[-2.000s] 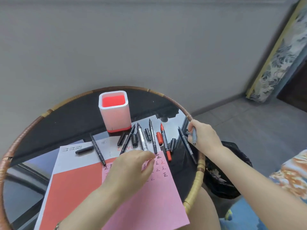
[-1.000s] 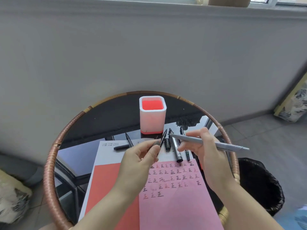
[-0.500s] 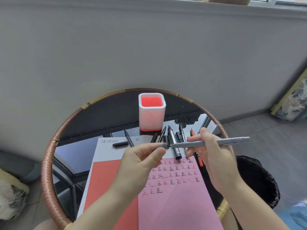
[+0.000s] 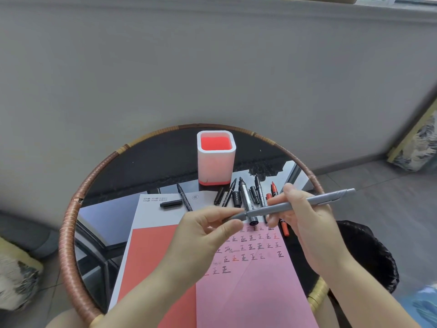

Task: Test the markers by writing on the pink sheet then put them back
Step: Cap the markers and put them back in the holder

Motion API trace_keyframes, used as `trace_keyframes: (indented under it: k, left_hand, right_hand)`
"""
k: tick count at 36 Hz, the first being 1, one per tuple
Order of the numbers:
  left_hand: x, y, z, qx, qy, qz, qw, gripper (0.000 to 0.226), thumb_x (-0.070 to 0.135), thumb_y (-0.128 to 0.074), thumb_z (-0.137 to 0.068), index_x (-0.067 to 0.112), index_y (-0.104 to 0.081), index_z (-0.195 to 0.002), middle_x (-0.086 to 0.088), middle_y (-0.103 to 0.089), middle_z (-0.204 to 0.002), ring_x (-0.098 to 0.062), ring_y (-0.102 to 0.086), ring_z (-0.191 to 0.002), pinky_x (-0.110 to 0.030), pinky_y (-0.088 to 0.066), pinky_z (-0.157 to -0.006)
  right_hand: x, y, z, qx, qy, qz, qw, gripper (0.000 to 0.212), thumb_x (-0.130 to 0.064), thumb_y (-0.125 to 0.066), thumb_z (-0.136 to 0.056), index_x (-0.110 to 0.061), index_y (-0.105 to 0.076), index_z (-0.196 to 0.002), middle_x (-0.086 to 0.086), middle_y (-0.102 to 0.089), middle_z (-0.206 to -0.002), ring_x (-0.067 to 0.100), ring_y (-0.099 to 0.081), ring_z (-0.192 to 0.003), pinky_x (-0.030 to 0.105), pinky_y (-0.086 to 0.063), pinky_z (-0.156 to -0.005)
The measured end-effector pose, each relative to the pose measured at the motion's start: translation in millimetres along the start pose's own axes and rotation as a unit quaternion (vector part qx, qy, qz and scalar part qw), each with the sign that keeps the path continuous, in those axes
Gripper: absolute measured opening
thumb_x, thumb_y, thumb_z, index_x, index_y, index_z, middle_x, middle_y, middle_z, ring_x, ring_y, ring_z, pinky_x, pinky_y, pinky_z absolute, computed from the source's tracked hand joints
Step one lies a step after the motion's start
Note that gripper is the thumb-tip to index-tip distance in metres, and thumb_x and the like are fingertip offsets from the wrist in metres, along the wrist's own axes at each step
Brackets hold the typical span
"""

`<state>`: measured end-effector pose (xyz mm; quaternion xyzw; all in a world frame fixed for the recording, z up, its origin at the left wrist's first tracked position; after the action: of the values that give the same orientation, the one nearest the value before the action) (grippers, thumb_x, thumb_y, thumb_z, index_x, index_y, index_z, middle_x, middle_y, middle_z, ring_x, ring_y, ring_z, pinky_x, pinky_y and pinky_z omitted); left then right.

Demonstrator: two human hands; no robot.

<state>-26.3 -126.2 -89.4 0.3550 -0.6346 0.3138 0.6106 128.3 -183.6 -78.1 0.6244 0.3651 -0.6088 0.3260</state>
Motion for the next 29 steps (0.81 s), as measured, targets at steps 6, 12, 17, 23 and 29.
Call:
trace_keyframes:
  k: [6, 12, 17, 23, 29]
  left_hand:
    - [-3.1, -4.5, 4.0, 0.026, -0.053, -0.054, 0.997, 0.017, 0.037, -0.066, -0.063, 0.046, -0.072, -0.076, 0.006, -0.070, -0.079, 0.000, -0.060, -0.068, -0.013, -0.047, -0.067]
    - [-4.4, -5.4, 6.3, 0.005, -0.112, -0.103, 0.988, 0.011, 0.046, -0.068, -0.075, 0.053, -0.067, -0.084, 0.012, -0.065, -0.072, -0.001, -0.057, -0.065, -0.018, -0.048, -0.066]
    - [-6.4, -9.8, 1.0, 0.006, -0.101, -0.098, 0.990, 0.023, 0.032, -0.061, -0.076, 0.053, -0.066, -0.081, 0.012, -0.066, -0.072, -0.004, -0.058, -0.067, -0.027, -0.051, -0.070]
    - [-9.5, -11.2, -13.6, -0.008, -0.038, -0.071, 0.997, 0.026, 0.009, -0.063, -0.085, 0.032, -0.069, -0.073, 0.012, -0.062, -0.059, -0.001, -0.052, -0.059, -0.016, -0.045, -0.060]
    - [-15.8, -2.8, -35.6, -0.010, -0.007, -0.099, 0.995, 0.016, 0.016, -0.057, -0.090, 0.027, -0.066, -0.084, 0.009, -0.061, -0.070, -0.003, -0.053, -0.065, -0.018, -0.046, -0.065]
  right_hand:
    - [6.0, -7.6, 8.9, -0.012, -0.011, -0.005, 1.000, 0.039, -0.023, -0.046, -0.090, -0.012, -0.070, -0.062, 0.008, -0.063, -0.047, 0.015, -0.065, -0.055, 0.037, -0.046, -0.089]
    - [8.3, -8.1, 8.4, -0.024, 0.037, 0.001, 0.999, 0.033, -0.030, -0.052, -0.083, -0.020, -0.070, -0.058, 0.006, -0.061, -0.045, 0.012, -0.062, -0.052, 0.043, -0.046, -0.091]
    - [12.7, -5.9, 5.4, -0.027, 0.082, -0.020, 0.996, 0.032, -0.042, -0.049, -0.072, -0.023, -0.069, -0.056, 0.004, -0.059, -0.043, 0.012, -0.058, -0.049, 0.025, -0.050, -0.068]
    - [16.0, -0.9, -3.1, -0.045, 0.017, 0.012, 0.999, 0.033, -0.020, -0.045, -0.093, -0.015, -0.065, -0.067, 0.002, -0.053, -0.045, 0.010, -0.053, -0.050, 0.029, -0.047, -0.069]
    - [4.2, 14.7, -16.3, -0.002, -0.016, -0.066, 0.998, 0.016, -0.026, -0.049, -0.087, -0.015, -0.047, -0.076, -0.008, -0.041, -0.046, 0.006, -0.040, -0.043, 0.017, -0.043, -0.051]
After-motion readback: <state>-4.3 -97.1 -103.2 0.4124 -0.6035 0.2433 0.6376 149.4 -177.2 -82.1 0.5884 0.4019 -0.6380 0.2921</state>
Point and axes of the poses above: each hand's wrist, its own z-axis away from the middle knuckle, its own y-axis out of the back of the hand, x = y × z, the point moved 1 cm from there along -z, towards the middle knuckle
